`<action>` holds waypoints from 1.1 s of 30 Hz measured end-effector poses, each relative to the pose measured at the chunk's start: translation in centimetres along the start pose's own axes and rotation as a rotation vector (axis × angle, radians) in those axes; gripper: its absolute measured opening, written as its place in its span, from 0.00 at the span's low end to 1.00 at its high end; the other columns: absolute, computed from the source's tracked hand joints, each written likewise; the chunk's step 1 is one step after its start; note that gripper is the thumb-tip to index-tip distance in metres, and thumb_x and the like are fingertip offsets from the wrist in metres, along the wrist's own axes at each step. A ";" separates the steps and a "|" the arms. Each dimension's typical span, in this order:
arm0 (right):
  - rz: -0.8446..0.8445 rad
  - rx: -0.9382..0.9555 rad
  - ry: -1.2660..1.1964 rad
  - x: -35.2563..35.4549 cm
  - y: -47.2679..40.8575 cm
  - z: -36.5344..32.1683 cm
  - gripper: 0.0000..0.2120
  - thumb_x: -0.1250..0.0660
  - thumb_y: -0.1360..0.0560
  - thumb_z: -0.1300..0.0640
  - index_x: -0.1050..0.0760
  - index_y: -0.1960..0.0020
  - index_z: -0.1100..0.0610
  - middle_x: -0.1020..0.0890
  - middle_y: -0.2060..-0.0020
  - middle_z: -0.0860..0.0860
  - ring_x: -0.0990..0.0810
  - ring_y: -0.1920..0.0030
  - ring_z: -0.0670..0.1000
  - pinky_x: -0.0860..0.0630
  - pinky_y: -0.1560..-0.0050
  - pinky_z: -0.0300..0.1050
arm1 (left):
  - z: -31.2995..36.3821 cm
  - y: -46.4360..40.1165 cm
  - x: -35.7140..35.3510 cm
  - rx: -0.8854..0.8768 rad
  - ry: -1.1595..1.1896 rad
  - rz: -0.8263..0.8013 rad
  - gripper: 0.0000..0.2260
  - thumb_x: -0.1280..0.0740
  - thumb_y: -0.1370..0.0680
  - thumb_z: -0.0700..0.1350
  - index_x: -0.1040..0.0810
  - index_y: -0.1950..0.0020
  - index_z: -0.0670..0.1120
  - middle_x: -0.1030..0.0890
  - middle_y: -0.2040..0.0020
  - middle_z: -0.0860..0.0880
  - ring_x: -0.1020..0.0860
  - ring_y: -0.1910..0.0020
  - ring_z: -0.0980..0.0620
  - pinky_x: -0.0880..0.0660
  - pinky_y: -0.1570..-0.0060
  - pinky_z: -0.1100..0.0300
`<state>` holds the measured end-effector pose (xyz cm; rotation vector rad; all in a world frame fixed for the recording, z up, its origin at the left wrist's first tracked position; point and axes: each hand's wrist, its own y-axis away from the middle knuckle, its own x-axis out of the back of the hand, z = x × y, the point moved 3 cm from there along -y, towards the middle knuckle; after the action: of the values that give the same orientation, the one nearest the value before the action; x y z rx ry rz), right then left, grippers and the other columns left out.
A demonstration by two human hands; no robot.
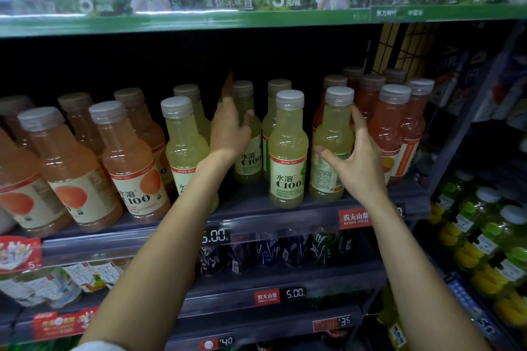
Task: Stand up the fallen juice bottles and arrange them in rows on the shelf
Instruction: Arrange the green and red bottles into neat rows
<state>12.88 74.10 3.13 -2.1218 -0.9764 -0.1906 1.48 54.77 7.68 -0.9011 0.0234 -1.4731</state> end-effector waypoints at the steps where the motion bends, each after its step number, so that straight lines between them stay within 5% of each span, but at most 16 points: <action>1: -0.001 -0.002 -0.002 -0.1 0.0 0.0 0.42 0.26 0.30 0.51 0.47 0.24 0.49 0.27 0.34 0.51 0.28 0.36 0.51 0.33 0.40 0.39 | 0.0 -0.1 0.0 -0.001 0.006 -0.004 0.35 0.34 0.21 0.40 0.52 0.21 0.47 0.37 0.25 0.41 0.38 0.26 0.44 0.40 0.31 0.55; 4: -0.007 -0.006 0.004 -0.2 0.0 -0.1 0.42 0.27 0.30 0.50 0.48 0.24 0.49 0.28 0.33 0.52 0.29 0.35 0.52 0.34 0.39 0.41 | -0.1 0.1 0.1 0.001 -0.038 0.008 0.38 0.30 0.24 0.45 0.50 0.21 0.46 0.35 0.27 0.39 0.35 0.28 0.42 0.37 0.33 0.55; 7: -0.009 -0.007 0.005 -0.2 0.1 -0.2 0.42 0.27 0.30 0.51 0.47 0.24 0.49 0.28 0.33 0.52 0.28 0.35 0.51 0.33 0.39 0.41 | 0.3 0.4 -0.1 -0.009 -0.193 0.018 0.42 0.28 0.26 0.49 0.51 0.21 0.48 0.43 0.26 0.33 0.40 0.27 0.36 0.39 0.31 0.50; 10: -0.001 -0.001 -0.006 -0.1 0.1 0.0 0.42 0.27 0.30 0.51 0.47 0.24 0.49 0.27 0.35 0.52 0.27 0.37 0.51 0.32 0.40 0.41 | 1.1 0.4 -0.4 0.002 -0.296 -0.021 0.39 0.32 0.22 0.46 0.57 0.21 0.49 0.48 0.25 0.33 0.46 0.25 0.35 0.42 0.29 0.49; 24: -0.016 0.007 -0.014 -0.1 0.1 -0.4 0.42 0.27 0.29 0.52 0.49 0.23 0.52 0.28 0.33 0.52 0.28 0.35 0.49 0.34 0.39 0.36 | 1.2 1.0 0.2 0.034 -0.292 0.007 0.38 0.36 0.21 0.40 0.60 0.22 0.45 0.45 0.24 0.37 0.44 0.26 0.39 0.42 0.30 0.51; 28: 0.095 0.028 -0.031 0.2 1.0 -1.5 0.41 0.26 0.30 0.53 0.45 0.24 0.55 0.27 0.33 0.51 0.27 0.35 0.48 0.32 0.37 0.36 | 1.3 3.7 0.2 -0.143 -0.182 0.144 0.33 0.35 0.21 0.42 0.50 0.22 0.39 0.43 0.25 0.35 0.43 0.26 0.37 0.43 0.28 0.50; 33: 0.305 0.087 0.090 3.1 3.4 -4.5 0.41 0.25 0.33 0.45 0.38 0.26 0.55 0.24 0.37 0.49 0.25 0.39 0.47 0.28 0.38 0.41 | 0.9 10.0 1.6 -0.521 0.076 0.315 0.18 0.37 0.23 0.37 0.30 0.33 0.41 0.26 0.38 0.48 0.29 0.38 0.53 0.34 0.35 0.63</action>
<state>18.21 71.38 5.50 -2.1304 -0.5887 -0.0883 10.54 52.32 3.81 -1.1937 0.6024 -1.2192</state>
